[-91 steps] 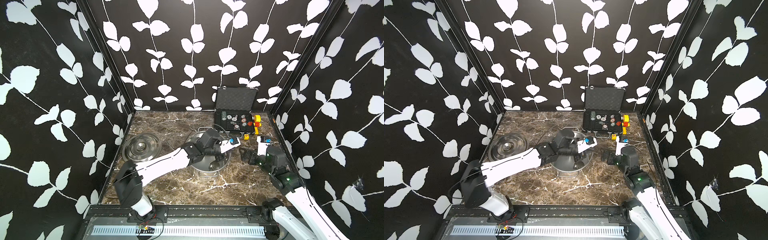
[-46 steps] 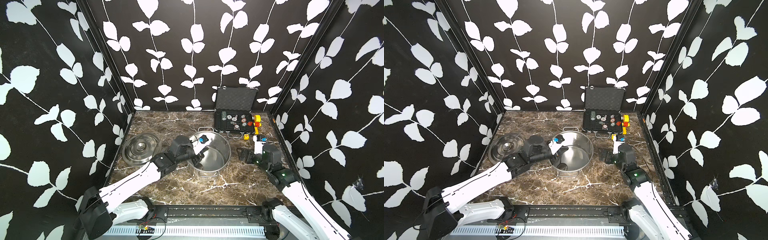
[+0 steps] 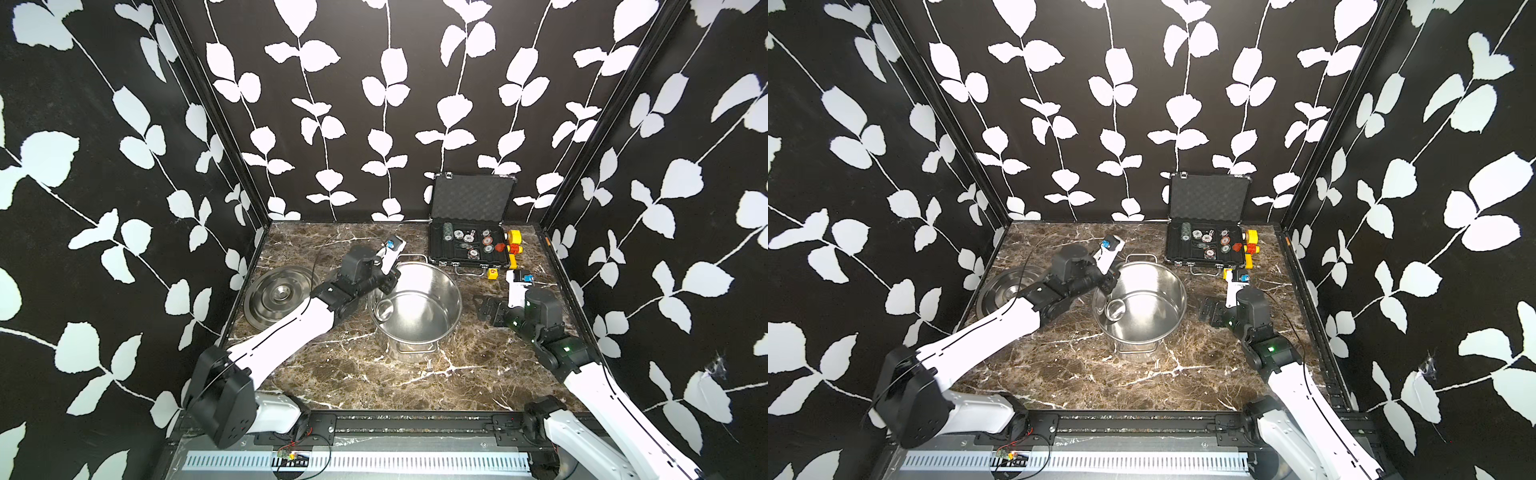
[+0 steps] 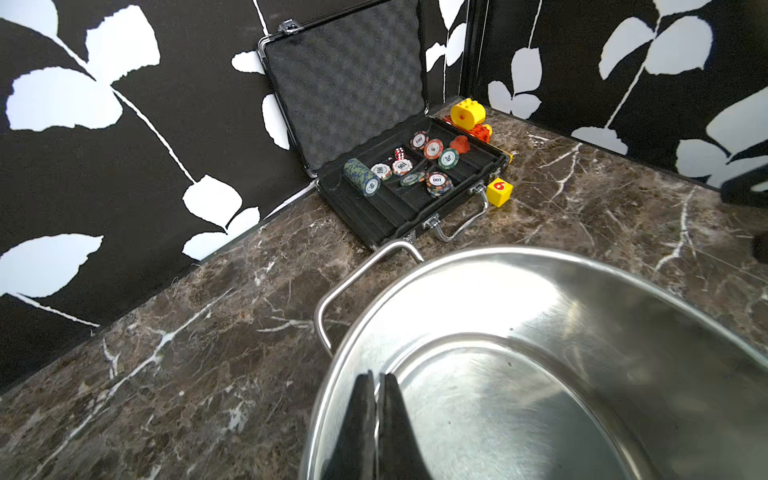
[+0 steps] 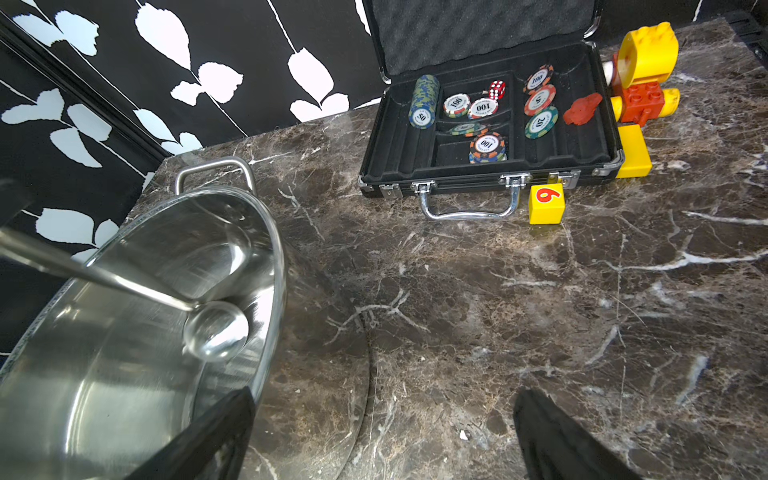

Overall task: Stir the soup with a spoon
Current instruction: Stir the soup in the pan with a stick.

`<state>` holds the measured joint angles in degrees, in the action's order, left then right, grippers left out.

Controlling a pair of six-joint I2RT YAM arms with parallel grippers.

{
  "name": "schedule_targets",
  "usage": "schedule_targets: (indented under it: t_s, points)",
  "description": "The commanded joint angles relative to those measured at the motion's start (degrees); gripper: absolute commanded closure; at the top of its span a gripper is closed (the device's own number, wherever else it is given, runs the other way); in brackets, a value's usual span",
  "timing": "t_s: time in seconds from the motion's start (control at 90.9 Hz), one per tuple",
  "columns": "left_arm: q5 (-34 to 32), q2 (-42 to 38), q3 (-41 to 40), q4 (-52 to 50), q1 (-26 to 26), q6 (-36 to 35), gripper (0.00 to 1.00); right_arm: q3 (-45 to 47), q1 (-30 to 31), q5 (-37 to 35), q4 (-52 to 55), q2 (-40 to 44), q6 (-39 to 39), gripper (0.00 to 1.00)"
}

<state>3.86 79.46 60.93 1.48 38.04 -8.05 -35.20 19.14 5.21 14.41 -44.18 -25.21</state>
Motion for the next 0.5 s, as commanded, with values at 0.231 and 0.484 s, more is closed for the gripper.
schedule_targets:
  t_s: [0.231, 0.484]
  points:
    - [8.06, 12.29, 14.65, 2.01, 1.64, -3.02, 1.0, -0.62, 0.3, -0.84, 0.15, 2.08, 0.17, 0.0]
    - [10.26, 18.93, 23.92, -1.87, 10.25, -6.42, 1.0, -0.04, 0.32, -1.7, 0.85, 3.22, -0.1, 0.01]
